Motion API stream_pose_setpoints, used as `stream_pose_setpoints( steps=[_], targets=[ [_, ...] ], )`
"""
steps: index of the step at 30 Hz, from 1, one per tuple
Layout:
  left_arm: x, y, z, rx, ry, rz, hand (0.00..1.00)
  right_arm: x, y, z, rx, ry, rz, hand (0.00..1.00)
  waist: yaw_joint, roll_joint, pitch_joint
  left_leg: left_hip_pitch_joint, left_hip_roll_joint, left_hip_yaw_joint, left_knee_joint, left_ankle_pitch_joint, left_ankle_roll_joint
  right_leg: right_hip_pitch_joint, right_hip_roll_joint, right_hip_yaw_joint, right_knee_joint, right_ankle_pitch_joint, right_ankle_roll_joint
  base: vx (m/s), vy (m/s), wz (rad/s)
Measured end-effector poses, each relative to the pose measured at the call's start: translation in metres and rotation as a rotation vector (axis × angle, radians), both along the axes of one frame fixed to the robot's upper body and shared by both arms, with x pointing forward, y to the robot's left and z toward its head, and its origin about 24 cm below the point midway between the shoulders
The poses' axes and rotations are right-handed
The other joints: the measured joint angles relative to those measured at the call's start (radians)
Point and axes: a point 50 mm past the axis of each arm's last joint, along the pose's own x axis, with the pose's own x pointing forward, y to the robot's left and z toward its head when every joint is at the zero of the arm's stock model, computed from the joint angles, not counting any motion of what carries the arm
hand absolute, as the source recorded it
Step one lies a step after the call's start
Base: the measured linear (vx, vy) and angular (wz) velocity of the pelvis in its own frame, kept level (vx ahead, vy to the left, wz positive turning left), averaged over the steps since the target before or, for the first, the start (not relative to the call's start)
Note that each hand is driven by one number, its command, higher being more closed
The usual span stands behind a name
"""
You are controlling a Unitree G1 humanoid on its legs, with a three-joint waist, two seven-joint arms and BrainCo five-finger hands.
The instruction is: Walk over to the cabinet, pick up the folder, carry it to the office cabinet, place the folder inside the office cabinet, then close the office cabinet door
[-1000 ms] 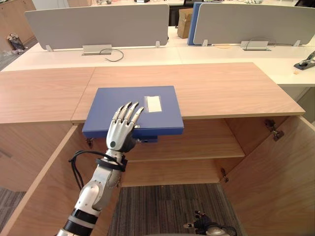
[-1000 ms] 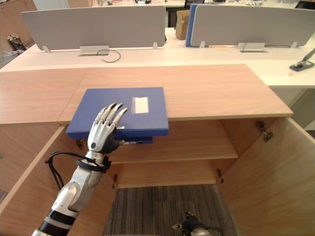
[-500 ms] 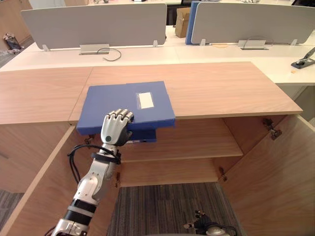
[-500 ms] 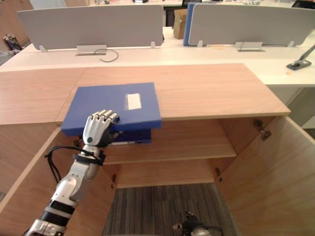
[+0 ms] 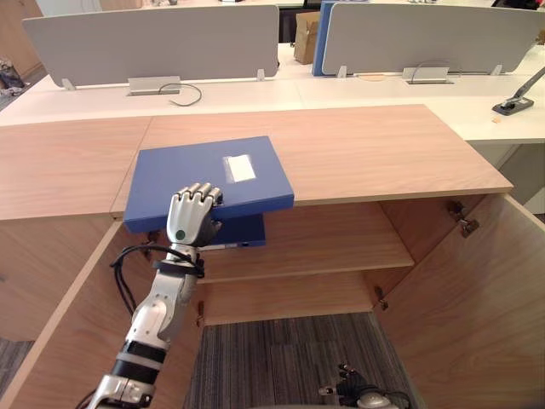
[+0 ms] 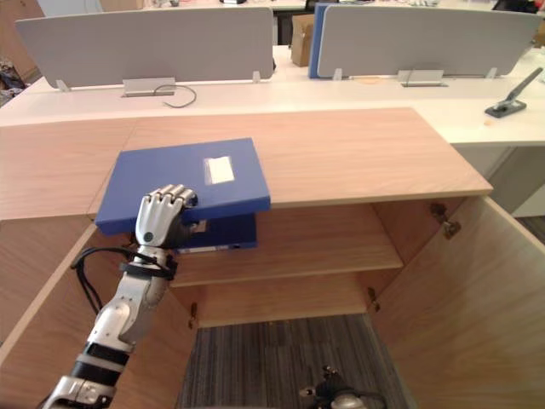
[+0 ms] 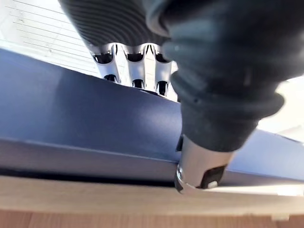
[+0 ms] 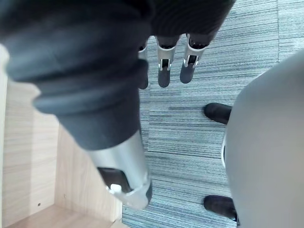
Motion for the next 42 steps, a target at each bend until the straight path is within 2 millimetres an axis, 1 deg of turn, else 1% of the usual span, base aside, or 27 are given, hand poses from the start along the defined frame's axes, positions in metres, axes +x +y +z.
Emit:
stream_pose_setpoints(
  steps=[1, 3, 5, 6, 7, 11, 12, 14, 15, 17, 20, 22, 23, 25, 26, 28, 29, 31, 32, 34, 35, 36, 37, 39, 40, 41, 42],
  targets=[
    [-0.01, -0.007, 0.01, -0.071, -0.051, -0.021, 1.0, -0.001, -0.001, 0.0, 0.001, 0.002, -0.021, 0.0, 0.004, 0.0, 0.0, 0.0, 0.0, 0.0, 0.0, 0.0, 0.0, 0.0, 0.0, 0.001, 0.0, 0.0, 0.0, 0.0, 0.0, 0.0],
    [-0.022, -0.011, 0.025, -0.173, -0.121, -0.054, 1.0, -0.003, -0.002, -0.001, -0.005, 0.007, -0.026, 0.0, 0.012, 0.0, 0.0, -0.001, 0.0, 0.0, 0.001, -0.001, -0.001, 0.0, 0.0, 0.002, 0.001, 0.0, 0.0, 0.0, 0.0, 0.0],
    [-0.032, -0.011, 0.037, -0.271, -0.172, -0.084, 1.0, -0.007, -0.002, -0.002, -0.006, 0.017, -0.034, 0.0, 0.022, 0.0, 0.0, -0.002, 0.001, 0.0, 0.004, -0.002, -0.002, 0.001, 0.001, 0.002, 0.001, -0.001, 0.0, 0.0, 0.0, 0.0],
    [-0.037, -0.008, 0.042, -0.338, -0.195, -0.1, 1.0, -0.008, -0.004, -0.002, -0.005, 0.019, -0.053, 0.0, 0.027, 0.002, -0.001, -0.002, 0.002, -0.002, 0.006, -0.002, -0.002, 0.001, 0.002, 0.002, 0.004, -0.001, 0.0, -0.03, 0.004, 0.0],
    [-0.04, -0.005, 0.044, -0.369, -0.206, -0.104, 1.0, -0.009, -0.004, -0.002, -0.003, 0.02, -0.068, 0.0, 0.029, 0.003, -0.001, -0.001, 0.003, -0.002, 0.006, -0.003, -0.003, 0.001, 0.002, 0.003, 0.007, -0.002, 0.001, -0.04, 0.004, 0.0],
    [-0.062, 0.022, 0.055, -0.558, -0.302, -0.078, 1.0, -0.013, -0.009, -0.003, 0.009, 0.019, -0.159, 0.0, 0.034, 0.011, -0.003, 0.003, 0.007, -0.008, 0.01, -0.004, -0.004, -0.001, 0.002, 0.003, 0.039, -0.024, 0.007, -0.04, 0.003, 0.03],
    [-0.068, 0.03, 0.059, -0.591, -0.335, -0.06, 1.0, -0.016, -0.011, -0.003, 0.007, 0.018, -0.177, 0.0, 0.04, 0.013, -0.005, 0.003, 0.008, -0.009, 0.012, -0.004, -0.004, -0.002, 0.002, 0.003, 0.042, -0.025, 0.007, 0.0, 0.0, 0.0],
    [-0.075, 0.038, 0.062, -0.637, -0.378, -0.042, 1.0, -0.019, -0.014, -0.003, 0.007, 0.015, -0.212, 0.0, 0.054, 0.017, -0.008, 0.002, 0.008, -0.009, 0.013, -0.004, -0.005, -0.002, 0.003, 0.003, 0.042, -0.026, 0.007, 0.0, 0.0, 0.0],
    [-0.079, 0.042, 0.063, -0.662, -0.393, -0.039, 1.0, -0.019, -0.014, -0.003, 0.011, 0.01, -0.234, 0.0, 0.056, 0.018, -0.009, 0.002, 0.008, -0.009, 0.013, -0.004, -0.005, -0.002, 0.003, 0.003, 0.042, -0.026, 0.007, 0.0, 0.0, 0.0],
    [-0.089, 0.051, 0.066, -0.715, -0.43, -0.034, 1.0, -0.018, -0.015, -0.002, 0.019, -0.012, -0.275, 0.0, 0.059, 0.019, -0.009, 0.002, 0.008, -0.009, 0.013, -0.004, -0.005, -0.002, 0.003, 0.003, 0.042, -0.026, 0.006, 0.0, 0.0, 0.0],
    [-0.103, 0.056, 0.074, -0.771, -0.493, -0.057, 1.0, -0.011, -0.012, 0.0, 0.039, -0.051, -0.313, 0.0, 0.062, 0.019, -0.009, 0.003, 0.007, -0.008, 0.011, -0.003, -0.004, -0.003, 0.003, 0.003, 0.043, -0.025, 0.006, 0.0, 0.0, 0.0],
    [-0.115, 0.056, 0.083, -0.815, -0.56, -0.137, 1.0, 0.004, -0.005, 0.006, 0.068, -0.121, -0.327, 0.0, 0.061, 0.02, -0.01, 0.003, 0.007, -0.007, 0.008, -0.003, -0.004, -0.005, 0.003, 0.004, 0.043, -0.025, 0.006, 0.0, 0.0, 0.0],
    [-0.118, 0.055, 0.086, -0.834, -0.577, -0.171, 1.0, 0.008, -0.004, 0.008, 0.077, -0.142, -0.333, 0.0, 0.061, 0.021, -0.01, 0.003, 0.007, -0.006, 0.007, -0.003, -0.004, -0.006, 0.003, 0.005, 0.043, -0.025, 0.006, 0.0, 0.0, 0.0],
    [-0.13, 0.054, 0.095, -0.892, -0.64, -0.298, 1.0, 0.029, -0.002, 0.02, 0.1, -0.259, -0.341, 0.0, 0.06, 0.023, -0.011, 0.004, 0.007, -0.002, 0.005, -0.002, -0.004, -0.008, 0.003, 0.007, 0.043, -0.025, 0.006, 0.0, 0.018, -0.03],
    [-0.132, 0.055, 0.096, -0.912, -0.646, -0.335, 1.0, 0.035, -0.002, 0.024, 0.101, -0.291, -0.342, 0.0, 0.06, 0.023, -0.012, 0.004, 0.007, -0.002, 0.005, -0.002, -0.004, -0.008, 0.003, 0.008, 0.043, -0.025, 0.006, 0.0, 0.0, 0.0],
    [-0.138, 0.059, 0.099, -0.988, -0.672, -0.453, 1.0, 0.057, -0.005, 0.045, 0.115, -0.446, -0.35, 0.0, 0.059, 0.026, -0.013, 0.004, 0.007, 0.001, 0.004, -0.002, -0.004, -0.01, 0.003, 0.009, 0.043, -0.025, 0.006, 0.0, 0.0, 0.0],
    [-0.139, 0.06, 0.099, -1.012, -0.674, -0.481, 1.0, 0.062, -0.005, 0.05, 0.119, -0.482, -0.352, 0.0, 0.059, 0.026, -0.013, 0.004, 0.007, 0.001, 0.004, -0.003, -0.004, -0.011, 0.003, 0.009, 0.043, -0.025, 0.006, 0.0, 0.012, -0.03],
    [-0.141, 0.065, 0.098, -1.09, -0.685, -0.554, 1.0, 0.079, -0.006, 0.073, 0.143, -0.619, -0.364, 0.0, 0.058, 0.026, -0.013, 0.004, 0.008, 0.007, 0.004, -0.003, -0.004, -0.018, 0.003, 0.015, 0.046, -0.025, 0.006, -0.01, 0.015, -0.07],
    [-0.142, 0.066, 0.098, -1.113, -0.687, -0.574, 1.0, 0.083, -0.006, 0.078, 0.148, -0.652, -0.363, 0.0, 0.058, 0.026, -0.013, 0.004, 0.008, 0.011, 0.004, -0.003, -0.004, -0.023, 0.003, 0.02, 0.048, -0.025, 0.006, -0.01, 0.017, -0.15],
    [-0.143, 0.07, 0.094, -1.187, -0.69, -0.628, 1.0, 0.097, -0.004, 0.104, 0.172, -0.791, -0.366, 0.0, 0.055, 0.025, -0.013, 0.003, 0.008, 0.021, 0.004, -0.003, -0.004, -0.033, 0.004, 0.033, 0.055, -0.025, 0.006, 0.0, 0.016, -0.14],
    [-0.144, 0.071, 0.093, -1.204, -0.686, -0.641, 1.0, 0.099, -0.003, 0.112, 0.18, -0.831, -0.367, 0.0, 0.055, 0.025, -0.013, 0.003, 0.008, 0.022, 0.004, -0.003, -0.004, -0.033, 0.004, 0.034, 0.055, -0.025, 0.006, 0.0, 0.011, -0.06],
    [-0.144, 0.072, 0.092, -1.225, -0.683, -0.654, 1.0, 0.102, -0.002, 0.123, 0.193, -0.889, -0.37, 0.0, 0.053, 0.024, -0.012, 0.004, 0.008, 0.023, 0.004, -0.003, -0.004, -0.034, 0.004, 0.035, 0.056, -0.025, 0.006, 0.0, 0.013, -0.03],
    [-0.144, 0.073, 0.09, -1.251, -0.676, -0.669, 1.0, 0.105, -0.002, 0.139, 0.206, -0.966, -0.373, 0.0, 0.05, 0.024, -0.012, 0.005, 0.008, 0.025, 0.004, -0.003, -0.004, -0.034, 0.004, 0.036, 0.056, -0.025, 0.006, 0.0, 0.013, -0.04],
    [-0.144, 0.075, 0.086, -1.286, -0.667, -0.682, 1.0, 0.109, -0.002, 0.161, 0.225, -1.079, -0.381, 0.0, 0.048, 0.023, -0.011, 0.008, 0.008, 0.028, 0.004, -0.003, -0.004, -0.034, 0.004, 0.04, 0.057, -0.025, 0.006, -0.01, 0.014, -0.05],
    [-0.145, 0.076, 0.084, -1.301, -0.659, -0.686, 1.0, 0.11, -0.002, 0.177, 0.242, -1.156, -0.394, 0.0, 0.048, 0.022, -0.011, 0.01, 0.008, 0.031, 0.004, -0.003, -0.004, -0.033, 0.004, 0.042, 0.057, -0.025, 0.006, -0.01, 0.012, -0.06],
    [-0.144, 0.076, 0.083, -1.306, -0.653, -0.685, 1.0, 0.11, -0.003, 0.185, 0.255, -1.196, -0.407, 0.0, 0.048, 0.021, -0.01, 0.012, 0.009, 0.033, 0.004, -0.003, -0.004, -0.033, 0.005, 0.044, 0.058, -0.025, 0.006, -0.01, 0.012, -0.11],
    [-0.144, 0.077, 0.081, -1.311, -0.638, -0.675, 1.0, 0.111, -0.004, 0.199, 0.281, -1.271, -0.436, 0.0, 0.049, 0.021, -0.009, 0.018, 0.009, 0.04, 0.004, -0.005, -0.004, -0.031, 0.006, 0.051, 0.058, -0.025, 0.006, -0.02, 0.013, -0.15]
  ],
)
